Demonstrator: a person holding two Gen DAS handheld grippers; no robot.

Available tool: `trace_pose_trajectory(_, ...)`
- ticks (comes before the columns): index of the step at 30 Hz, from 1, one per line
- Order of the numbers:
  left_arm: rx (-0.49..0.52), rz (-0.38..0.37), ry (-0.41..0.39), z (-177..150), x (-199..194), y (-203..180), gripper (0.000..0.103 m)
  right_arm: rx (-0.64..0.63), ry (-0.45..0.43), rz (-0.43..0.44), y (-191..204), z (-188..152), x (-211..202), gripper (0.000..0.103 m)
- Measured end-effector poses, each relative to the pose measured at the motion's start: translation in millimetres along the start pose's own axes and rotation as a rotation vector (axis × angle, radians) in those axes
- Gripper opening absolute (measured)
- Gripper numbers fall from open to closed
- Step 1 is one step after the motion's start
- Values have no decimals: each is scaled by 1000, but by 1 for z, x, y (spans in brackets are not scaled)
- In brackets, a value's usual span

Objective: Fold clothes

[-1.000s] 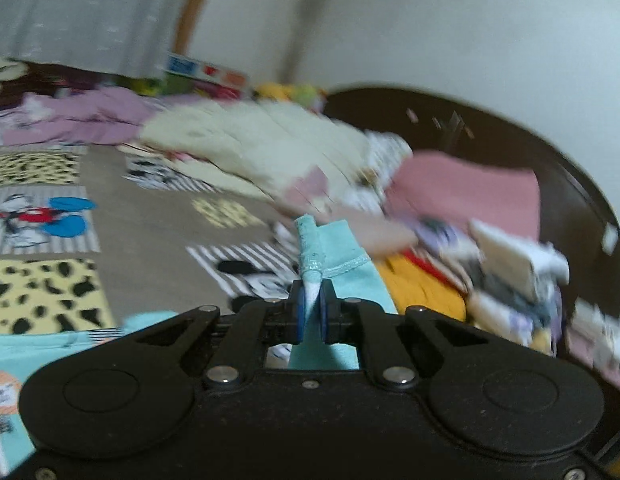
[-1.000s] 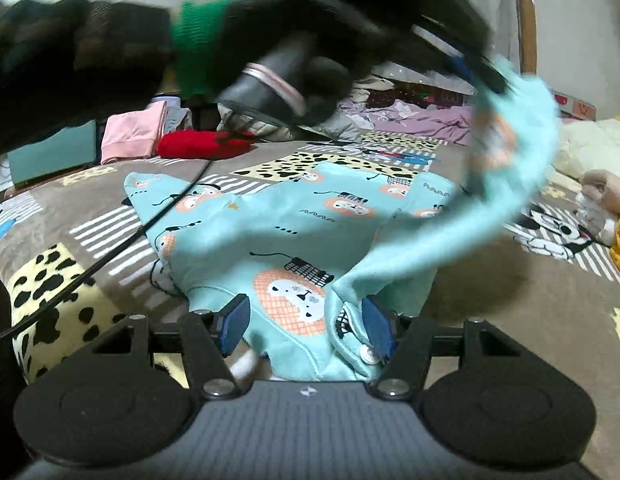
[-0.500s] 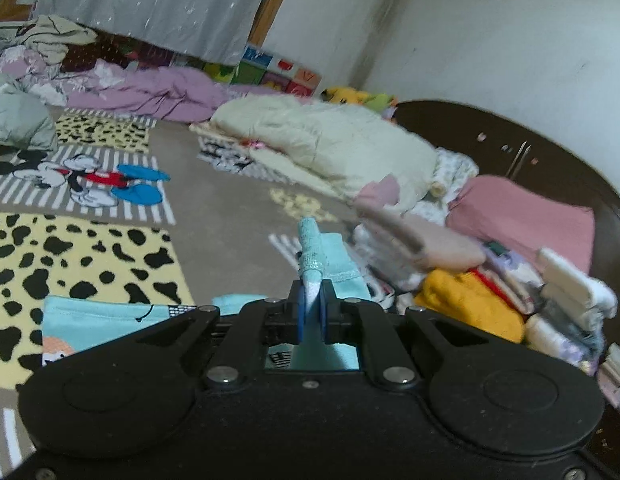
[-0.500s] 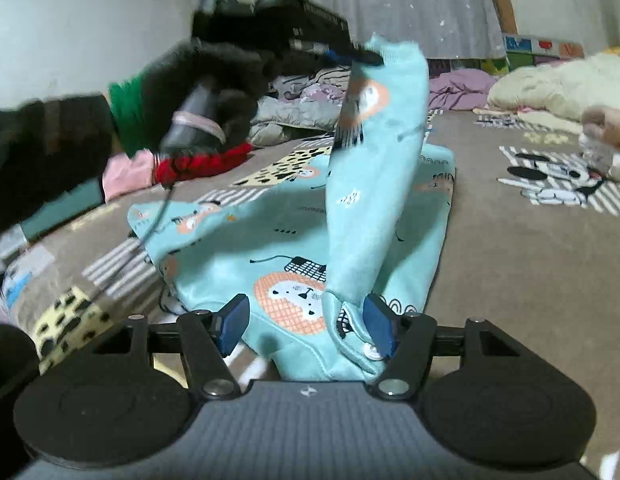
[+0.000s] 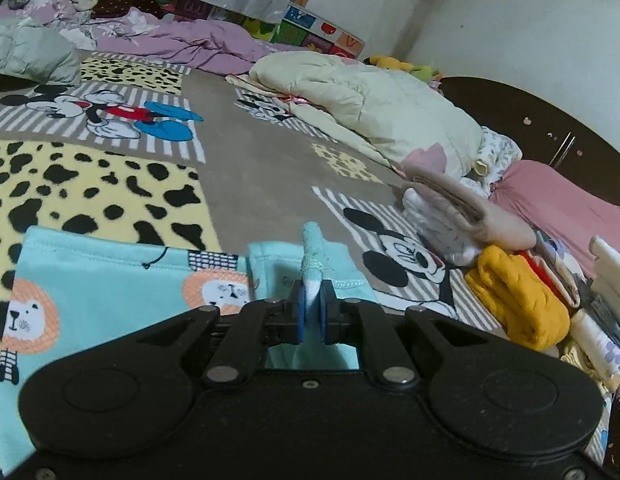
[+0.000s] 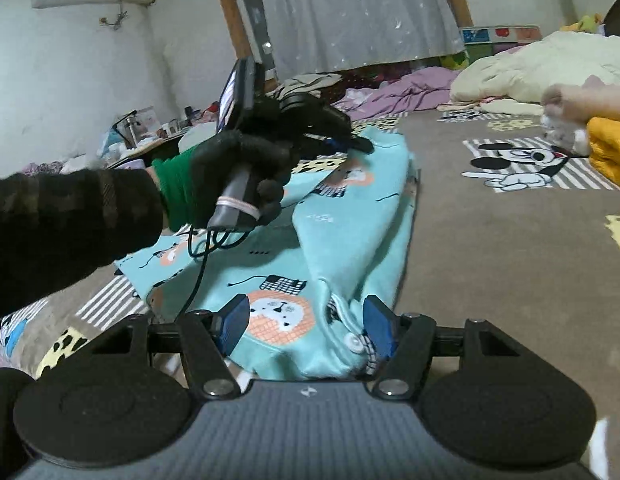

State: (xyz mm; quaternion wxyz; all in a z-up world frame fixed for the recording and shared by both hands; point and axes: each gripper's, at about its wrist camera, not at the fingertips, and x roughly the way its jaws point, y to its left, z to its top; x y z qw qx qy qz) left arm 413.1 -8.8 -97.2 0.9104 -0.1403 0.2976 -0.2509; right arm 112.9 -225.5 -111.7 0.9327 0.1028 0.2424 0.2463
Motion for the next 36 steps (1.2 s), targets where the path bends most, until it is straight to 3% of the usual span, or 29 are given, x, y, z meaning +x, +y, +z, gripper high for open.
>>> trace_pose_trajectory(9,-35,54,7,-4,11,7,5,-115,85,-20,10,-4,11,65)
trace_pose_trajectory(15,-56,-33,-16,-6,12,8,5,-143,87,-34,14,-5,10,66)
trace_pose_trajectory(18,5,63,74,-7,26,3,5,-139,77,-29,15,-4,8,66)
trace_pose_trajectory(19,50,110,102,-10,30,-2,9,-140,77,-28,15,-4,8,66)
trace_pose_trajectory(21,105,134,111,-13,29,-9,16,-151,76,-32,16,-4,9,66)
trace_pose_trajectory(25,87,115,36,-10,-1,-6,19,-161,54,-52,18,-2,2,65)
trace_pose_trajectory(31,240,84,132,-32,-3,-31,19,-216,-54,-83,20,4,-14,56)
trace_pose_trajectory(33,291,73,164,-39,-3,-40,19,-263,-103,-83,25,13,-5,55)
trace_pose_trajectory(36,368,57,212,-50,-3,-52,19,-310,-104,-51,29,16,15,55)
